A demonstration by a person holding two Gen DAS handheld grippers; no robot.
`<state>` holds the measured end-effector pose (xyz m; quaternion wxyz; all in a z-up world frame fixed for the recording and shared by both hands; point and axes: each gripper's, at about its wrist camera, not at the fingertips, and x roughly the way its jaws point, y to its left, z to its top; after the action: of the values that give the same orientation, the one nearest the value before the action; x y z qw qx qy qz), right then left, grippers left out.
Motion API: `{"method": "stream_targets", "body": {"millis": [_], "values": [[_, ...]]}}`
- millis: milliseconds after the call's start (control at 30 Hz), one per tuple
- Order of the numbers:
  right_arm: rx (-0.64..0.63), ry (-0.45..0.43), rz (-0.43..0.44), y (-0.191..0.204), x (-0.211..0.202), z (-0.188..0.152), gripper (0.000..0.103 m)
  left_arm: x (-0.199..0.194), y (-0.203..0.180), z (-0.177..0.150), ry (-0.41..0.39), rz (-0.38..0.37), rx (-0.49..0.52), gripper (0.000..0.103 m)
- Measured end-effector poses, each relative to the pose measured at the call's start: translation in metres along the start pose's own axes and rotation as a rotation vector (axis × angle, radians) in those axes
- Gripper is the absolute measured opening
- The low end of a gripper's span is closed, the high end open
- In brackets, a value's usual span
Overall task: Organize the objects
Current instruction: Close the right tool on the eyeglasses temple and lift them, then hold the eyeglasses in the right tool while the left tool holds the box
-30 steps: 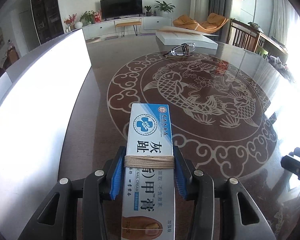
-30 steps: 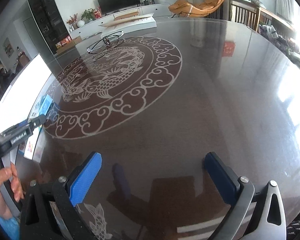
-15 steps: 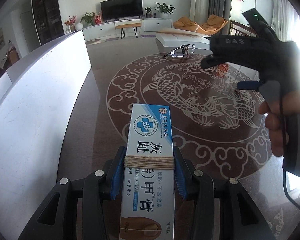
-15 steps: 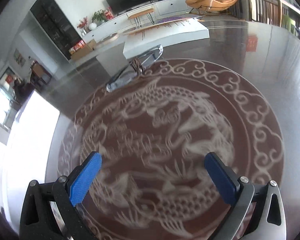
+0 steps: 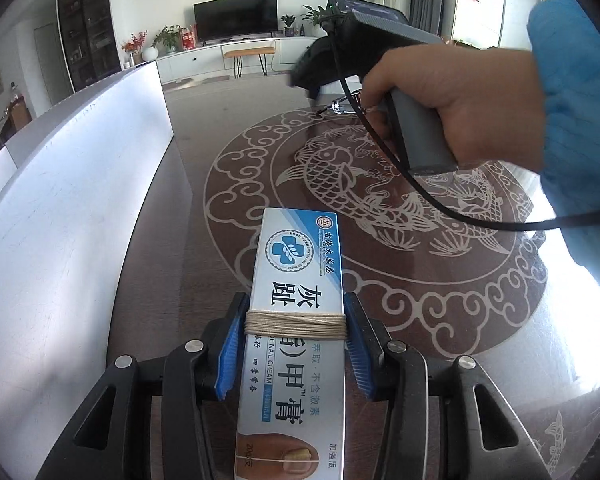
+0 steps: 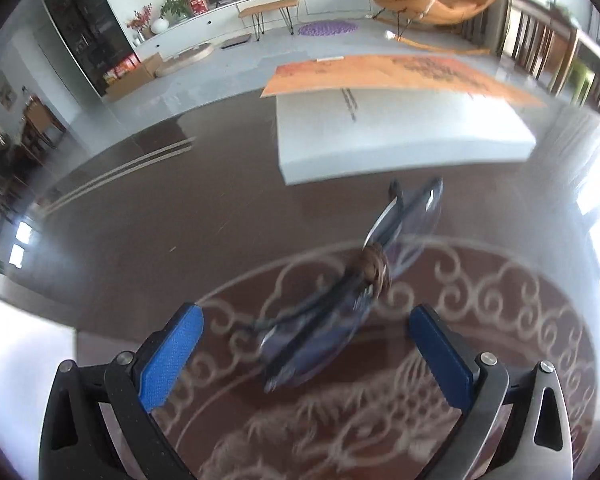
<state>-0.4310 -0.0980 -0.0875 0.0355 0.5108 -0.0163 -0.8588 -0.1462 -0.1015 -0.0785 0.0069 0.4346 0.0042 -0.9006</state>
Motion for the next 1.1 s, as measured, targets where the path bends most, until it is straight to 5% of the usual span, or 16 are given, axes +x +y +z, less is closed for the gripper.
{"method": "stream_targets", "body": {"millis": [67,167,367,800,933,1100], "values": [[-0.043,-0.049,-0.063,0.001,-0.006,-0.003,0.041,0.0,0.0,0.0,0.0,-0.001,0.0,0.046],[-0.061,-0.067,-0.034,-0.014,-0.016,-0.013,0.018,0.001,-0.001,0.0,0.0,-0.003,0.002,0.047],[-0.068,-0.083,0.02,-0.063,-0.05,-0.07,0.015,0.003,-0.002,0.001,0.001,0.003,0.008,0.048],[-0.033,-0.146,0.016,-0.187,-0.168,-0.283,0.015,-0.007,-0.036,-0.009,0.004,-0.031,0.064,0.048],[-0.039,-0.179,0.002,-0.204,-0.185,-0.315,0.015,-0.019,-0.073,-0.022,0.005,-0.069,0.1,0.048],[-0.016,-0.191,0.011,-0.211,-0.188,-0.315,0.015,-0.022,-0.097,-0.026,0.002,-0.089,0.152,0.056]]}}
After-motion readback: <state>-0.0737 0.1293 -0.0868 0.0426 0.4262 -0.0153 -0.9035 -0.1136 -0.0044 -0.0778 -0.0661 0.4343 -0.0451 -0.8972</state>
